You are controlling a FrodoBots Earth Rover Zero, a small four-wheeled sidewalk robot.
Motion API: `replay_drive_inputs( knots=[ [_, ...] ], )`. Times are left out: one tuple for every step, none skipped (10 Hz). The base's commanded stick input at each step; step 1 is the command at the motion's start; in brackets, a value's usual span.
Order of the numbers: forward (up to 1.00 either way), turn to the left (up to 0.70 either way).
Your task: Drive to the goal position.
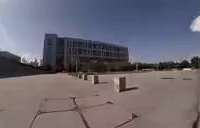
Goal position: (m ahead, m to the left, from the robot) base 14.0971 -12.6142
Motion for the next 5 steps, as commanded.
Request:
replay_drive_inputs(
  knots=[
    [0.70,-0.35],
    [0.70,-0.35],
    [0.70,-0.35],
    [0.70,-0.35],
    [0.70,-0.13]
  ],
)
